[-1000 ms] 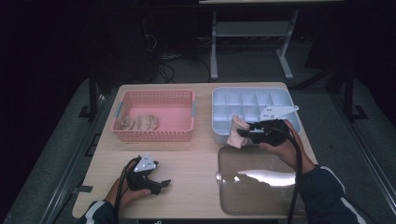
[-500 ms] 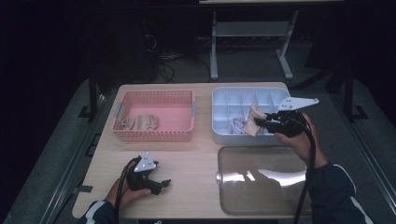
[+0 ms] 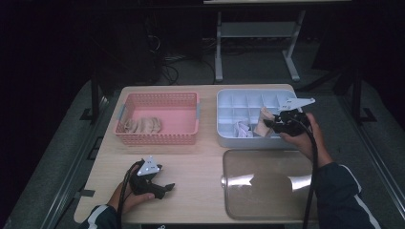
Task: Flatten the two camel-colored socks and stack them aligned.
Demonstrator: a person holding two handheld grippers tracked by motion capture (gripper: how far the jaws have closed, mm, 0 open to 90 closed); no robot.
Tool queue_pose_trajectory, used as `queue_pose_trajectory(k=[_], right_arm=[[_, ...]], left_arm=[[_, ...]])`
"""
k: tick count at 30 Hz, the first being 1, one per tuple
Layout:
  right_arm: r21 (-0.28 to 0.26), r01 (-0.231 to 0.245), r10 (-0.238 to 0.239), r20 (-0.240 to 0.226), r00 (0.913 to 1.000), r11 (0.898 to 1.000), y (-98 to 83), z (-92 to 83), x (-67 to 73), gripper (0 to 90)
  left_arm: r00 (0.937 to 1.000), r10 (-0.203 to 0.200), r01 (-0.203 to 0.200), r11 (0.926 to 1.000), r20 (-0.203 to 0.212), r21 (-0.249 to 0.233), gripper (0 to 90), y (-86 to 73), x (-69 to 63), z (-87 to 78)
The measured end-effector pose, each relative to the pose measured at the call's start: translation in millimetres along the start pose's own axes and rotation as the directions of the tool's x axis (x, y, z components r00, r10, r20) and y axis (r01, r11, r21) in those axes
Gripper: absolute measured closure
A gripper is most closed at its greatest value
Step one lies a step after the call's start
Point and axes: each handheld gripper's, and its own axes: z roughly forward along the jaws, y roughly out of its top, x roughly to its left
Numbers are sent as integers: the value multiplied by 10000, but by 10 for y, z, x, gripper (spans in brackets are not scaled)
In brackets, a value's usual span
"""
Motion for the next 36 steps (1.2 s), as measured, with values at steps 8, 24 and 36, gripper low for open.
queue_pose_trajectory(k=[8, 24, 36], right_arm=[[1158, 492, -541, 391, 9978, 9921, 7, 222, -14, 700], [3482, 1026, -690, -1075, 9918, 9318, 49, 723, -25, 681], [3265, 539, -208, -1042, 9943, 9437, 85, 637, -112, 497]], left_arm=[[10000, -14, 14, 10000, 5, 3, 125, 0, -1, 0], [10000, -2, 2, 10000, -3, 4, 126, 1, 1, 2], [10000, 34, -34, 10000, -1, 34, 126, 1, 4, 0]])
